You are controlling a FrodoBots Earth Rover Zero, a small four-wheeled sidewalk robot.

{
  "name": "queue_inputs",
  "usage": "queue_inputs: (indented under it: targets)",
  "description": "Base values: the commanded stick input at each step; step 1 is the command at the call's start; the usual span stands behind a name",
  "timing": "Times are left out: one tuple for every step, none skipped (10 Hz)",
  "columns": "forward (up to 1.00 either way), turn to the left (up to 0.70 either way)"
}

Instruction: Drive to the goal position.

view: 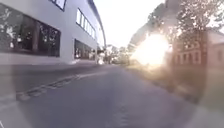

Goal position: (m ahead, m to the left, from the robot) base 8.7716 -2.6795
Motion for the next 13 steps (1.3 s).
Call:
queue_inputs:
  targets:
    - [0.7,0.0]
    - [0.7,0.0]
    - [0.7,0.0]
    - [0.7,0.0]
    - [0.7,0.0]
    - [0.7,0.0]
    - [0.7,0.0]
    - [0.7,0.0]
    - [0.7,0.0]
    - [0.7,0.0]
    - [0.7,0.0]
    - [0.7,0.0]
    - [0.7,0.0]
